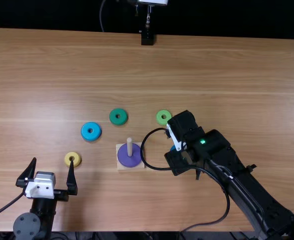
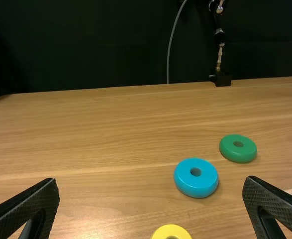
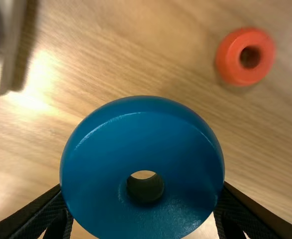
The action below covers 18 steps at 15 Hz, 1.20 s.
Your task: Build the Hanoi tower: stack the rings onto the peg from bottom to top in this color order: purple, dark blue, light blue, dark green, light green, yellow, orange.
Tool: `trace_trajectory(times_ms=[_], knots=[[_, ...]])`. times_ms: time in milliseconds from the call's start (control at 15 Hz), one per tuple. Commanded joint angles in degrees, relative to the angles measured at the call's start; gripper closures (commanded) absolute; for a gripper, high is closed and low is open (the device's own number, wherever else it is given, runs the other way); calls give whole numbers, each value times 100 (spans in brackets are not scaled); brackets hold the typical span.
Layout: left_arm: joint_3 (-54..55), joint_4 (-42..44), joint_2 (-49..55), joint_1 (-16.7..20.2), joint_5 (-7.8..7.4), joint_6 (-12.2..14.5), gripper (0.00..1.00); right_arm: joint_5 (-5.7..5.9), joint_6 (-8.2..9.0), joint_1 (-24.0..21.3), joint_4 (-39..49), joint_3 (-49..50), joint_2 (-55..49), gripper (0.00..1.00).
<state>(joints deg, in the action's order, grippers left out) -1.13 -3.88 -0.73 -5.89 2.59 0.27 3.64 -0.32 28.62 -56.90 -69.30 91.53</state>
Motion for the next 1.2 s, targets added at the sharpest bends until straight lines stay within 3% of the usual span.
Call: trace_trajectory(times_ms=[0,533,667,1133], knots=[[113,-66,73,18,-27,78,0,26,-42,152,-211,-559,-153,100],[113,-66,73,18,-27,78,0,-16,-63,908,-1129,-2492,313,100],[113,-66,73,18,-27,78,0,-100,-53,1146,-1161,-2835,445,100],[113,-66,73,18,-27,78,0,-100,-21,1559,-1150,-3564,1043,100]])
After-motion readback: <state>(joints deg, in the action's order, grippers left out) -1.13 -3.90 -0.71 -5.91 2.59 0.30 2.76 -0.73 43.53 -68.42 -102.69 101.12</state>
